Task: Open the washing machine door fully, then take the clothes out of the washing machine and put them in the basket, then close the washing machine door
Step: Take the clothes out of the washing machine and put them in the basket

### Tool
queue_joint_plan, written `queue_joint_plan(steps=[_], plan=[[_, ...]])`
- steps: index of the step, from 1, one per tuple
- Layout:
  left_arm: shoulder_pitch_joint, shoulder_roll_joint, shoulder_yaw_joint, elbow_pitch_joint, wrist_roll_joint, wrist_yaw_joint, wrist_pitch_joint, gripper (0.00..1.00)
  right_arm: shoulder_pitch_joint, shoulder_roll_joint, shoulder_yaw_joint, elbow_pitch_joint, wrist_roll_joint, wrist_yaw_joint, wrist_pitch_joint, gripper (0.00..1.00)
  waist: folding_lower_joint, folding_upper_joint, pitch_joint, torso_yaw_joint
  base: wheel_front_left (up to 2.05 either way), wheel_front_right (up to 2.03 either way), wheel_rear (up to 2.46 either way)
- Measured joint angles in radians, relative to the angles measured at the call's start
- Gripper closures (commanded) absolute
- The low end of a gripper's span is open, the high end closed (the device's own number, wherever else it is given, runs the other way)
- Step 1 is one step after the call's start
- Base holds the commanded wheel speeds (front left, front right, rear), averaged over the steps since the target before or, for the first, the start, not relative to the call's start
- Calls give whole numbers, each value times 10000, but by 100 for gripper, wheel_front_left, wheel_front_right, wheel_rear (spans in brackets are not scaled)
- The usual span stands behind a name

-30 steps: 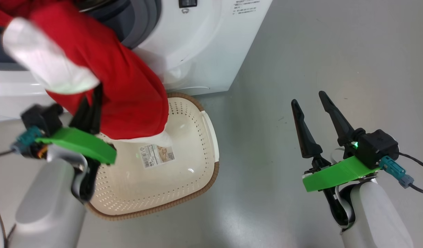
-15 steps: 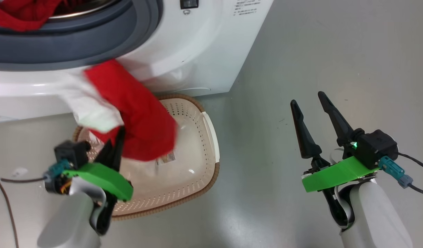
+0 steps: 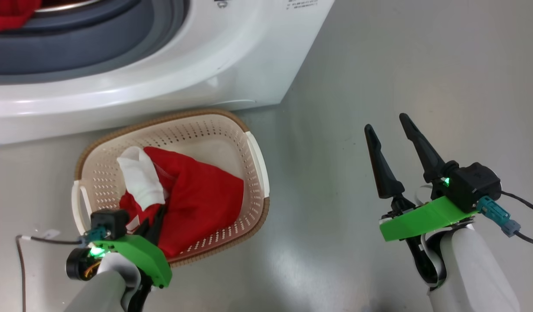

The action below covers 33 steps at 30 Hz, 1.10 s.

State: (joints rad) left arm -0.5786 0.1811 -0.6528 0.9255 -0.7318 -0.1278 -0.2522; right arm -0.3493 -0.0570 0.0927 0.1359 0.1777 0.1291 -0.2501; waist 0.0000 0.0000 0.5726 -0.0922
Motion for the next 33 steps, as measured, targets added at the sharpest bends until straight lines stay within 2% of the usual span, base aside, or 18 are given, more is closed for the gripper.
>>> queue_joint_plan(steps=[12,13,15,16,17,18,26,33], plan=[[-1236,75,-1256,1009,-1172,0,0,100,-305,0,-15,-173,0,0,-69,0,1,0,744,-122,0,0,0],[-1312,90,-1371,1085,-1264,0,0,90,-341,0,-10,-184,0,0,-69,0,1,0,806,-135,0,0,0],[-1452,115,-1588,1174,-1421,0,0,62,-416,0,-12,-205,0,0,-69,0,0,0,919,-157,0,0,0],[-1520,121,-1664,1204,-1488,0,0,56,-435,0,-10,-224,0,0,-69,0,0,0,963,-166,0,0,0],[-1588,132,-1745,1237,-1570,0,0,11,-441,0,-12,-236,0,0,-69,0,0,0,1005,-172,0,0,0],[-1662,146,-1816,1275,-1699,0,0,0,-441,0,-12,-238,0,0,-69,0,0,0,1040,-177,0,0,0],[-1911,301,-2056,1273,-2082,0,0,0,-445,0,-38,-226,-2,0,-69,0,0,0,1042,-127,0,0,0],[-1908,399,-1760,988,-2125,0,0,0,-444,0,-79,-127,-6,0,-69,0,0,0,777,-14,0,0,0]])
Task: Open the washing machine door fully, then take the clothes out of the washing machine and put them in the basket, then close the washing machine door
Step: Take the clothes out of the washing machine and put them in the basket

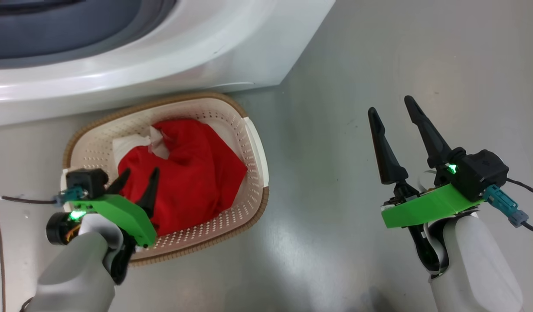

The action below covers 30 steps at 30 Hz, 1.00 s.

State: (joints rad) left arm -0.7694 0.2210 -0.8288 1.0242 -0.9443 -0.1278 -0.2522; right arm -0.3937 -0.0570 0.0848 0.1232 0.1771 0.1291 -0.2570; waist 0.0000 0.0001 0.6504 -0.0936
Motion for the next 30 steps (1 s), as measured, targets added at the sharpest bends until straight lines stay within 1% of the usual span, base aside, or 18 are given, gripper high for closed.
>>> queue_joint_plan(steps=[3,8,16,25,30], plan=[[18,23,376,-75,100,0,0,0,4,0,-8,58,-8,0,0,0,0,0,-180,50,0,0,0],[217,38,1319,-575,587,0,0,0,41,0,-42,159,-48,0,0,0,0,0,-555,140,0,0,0],[1239,-17,3099,-1331,1820,0,-2,0,379,-2,-46,370,-82,0,0,0,0,0,-1350,275,0,0,0],[2640,-240,5463,-3070,3616,0,-2,0,1040,0,-61,606,-82,0,0,0,0,0,-2425,399,0,0,0],[3536,-479,6362,-4165,4429,0,-2,0,1479,-4,-100,696,-82,0,0,0,0,-1,-3034,468,0,0,0]])
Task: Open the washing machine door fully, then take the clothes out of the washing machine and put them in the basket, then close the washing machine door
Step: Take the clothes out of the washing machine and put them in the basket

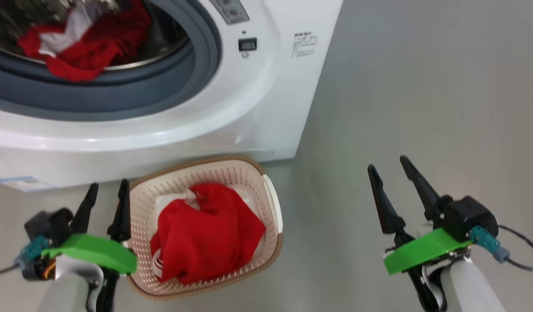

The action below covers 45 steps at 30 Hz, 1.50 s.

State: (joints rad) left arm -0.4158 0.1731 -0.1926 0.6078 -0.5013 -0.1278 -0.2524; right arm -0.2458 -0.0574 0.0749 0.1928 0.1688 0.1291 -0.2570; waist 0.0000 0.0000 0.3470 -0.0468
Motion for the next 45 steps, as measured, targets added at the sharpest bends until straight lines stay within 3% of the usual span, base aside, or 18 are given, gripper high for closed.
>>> queue_joint_plan(steps=[14,27,45], plan=[[2535,-314,1570,-2711,1404,0,0,0,1173,-234,-25,144,125,0,0,0,-1,0,-1540,107,0,0,0],[4481,-497,2316,-4487,1676,0,0,0,1933,-405,-146,81,236,0,0,0,-1,0,-2338,63,0,0,0],[5144,-876,2650,-5049,1747,0,0,0,2256,-405,-234,-15,263,0,0,0,-1,0,-2493,81,0,0,0]])
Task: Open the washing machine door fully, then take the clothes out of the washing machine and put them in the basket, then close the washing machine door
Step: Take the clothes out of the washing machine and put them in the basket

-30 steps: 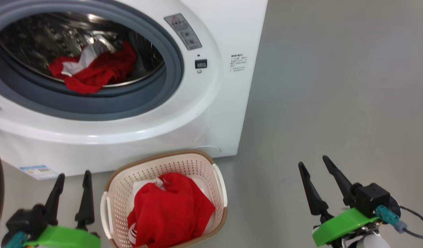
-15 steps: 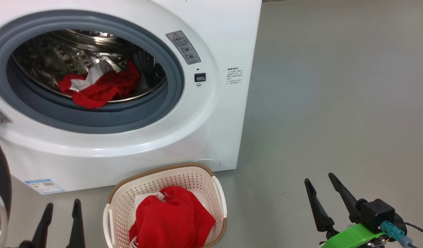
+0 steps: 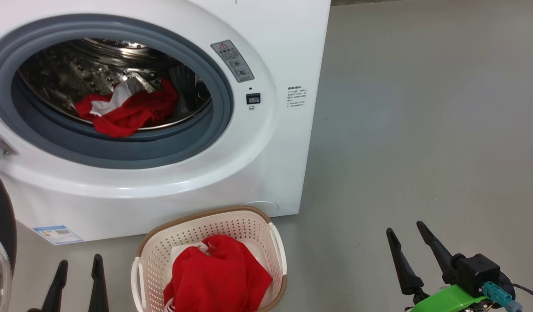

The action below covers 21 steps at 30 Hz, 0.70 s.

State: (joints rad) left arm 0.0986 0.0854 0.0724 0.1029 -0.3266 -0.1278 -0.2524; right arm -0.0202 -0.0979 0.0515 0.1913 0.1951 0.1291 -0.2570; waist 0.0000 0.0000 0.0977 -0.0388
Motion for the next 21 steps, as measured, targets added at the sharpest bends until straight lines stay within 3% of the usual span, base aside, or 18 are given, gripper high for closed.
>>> queue_joint_plan(steps=[10,21], plan=[[-262,-17,-198,410,-2,0,0,0,-17,23,-31,-65,-2,0,0,0,0,0,246,21,0,0,0],[-3400,416,-884,2546,675,0,52,0,-906,234,222,-159,-48,0,0,0,0,0,1214,-25,0,0,0]])
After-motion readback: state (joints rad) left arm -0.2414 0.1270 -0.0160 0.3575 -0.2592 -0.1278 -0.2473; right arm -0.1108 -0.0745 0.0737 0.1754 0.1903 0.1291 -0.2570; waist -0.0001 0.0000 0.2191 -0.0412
